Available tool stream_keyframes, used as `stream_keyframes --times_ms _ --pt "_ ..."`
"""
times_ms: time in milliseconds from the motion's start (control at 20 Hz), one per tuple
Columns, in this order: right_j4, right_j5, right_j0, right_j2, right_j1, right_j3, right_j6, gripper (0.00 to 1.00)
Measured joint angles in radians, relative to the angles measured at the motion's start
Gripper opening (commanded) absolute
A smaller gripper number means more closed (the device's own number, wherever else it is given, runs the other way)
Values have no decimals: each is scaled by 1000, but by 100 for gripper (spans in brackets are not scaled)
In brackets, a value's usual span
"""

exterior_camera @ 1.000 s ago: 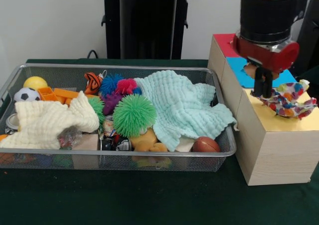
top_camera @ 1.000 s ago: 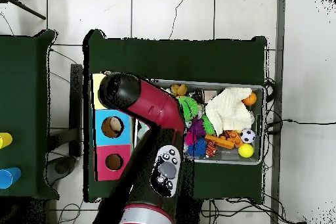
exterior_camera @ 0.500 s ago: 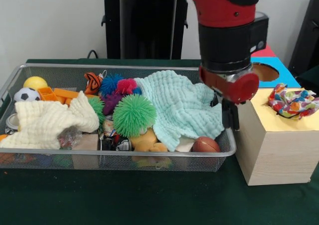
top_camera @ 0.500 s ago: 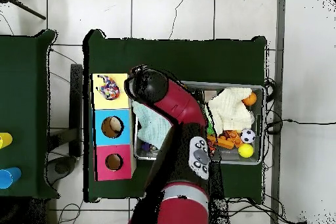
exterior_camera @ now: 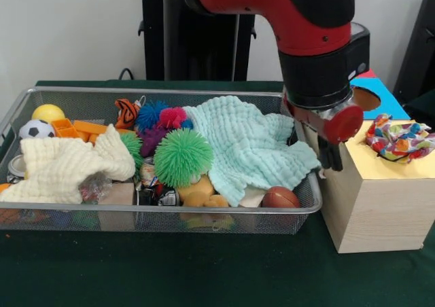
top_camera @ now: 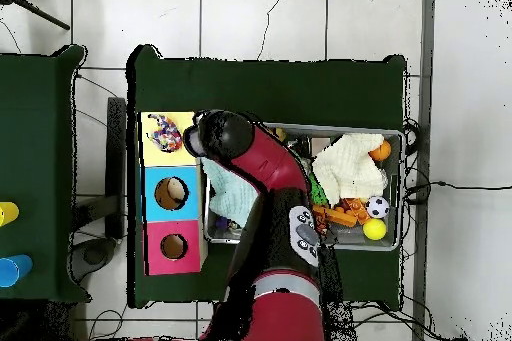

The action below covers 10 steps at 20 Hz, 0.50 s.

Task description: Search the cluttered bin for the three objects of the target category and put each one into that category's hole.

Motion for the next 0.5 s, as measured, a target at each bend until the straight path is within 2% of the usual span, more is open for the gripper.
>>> stream_keyframes --times_ms 300,500 --pt "-55 127 30 -18 -38 -3 0 0" --pt "-146 224 87 -108 -70 -40 0 0"
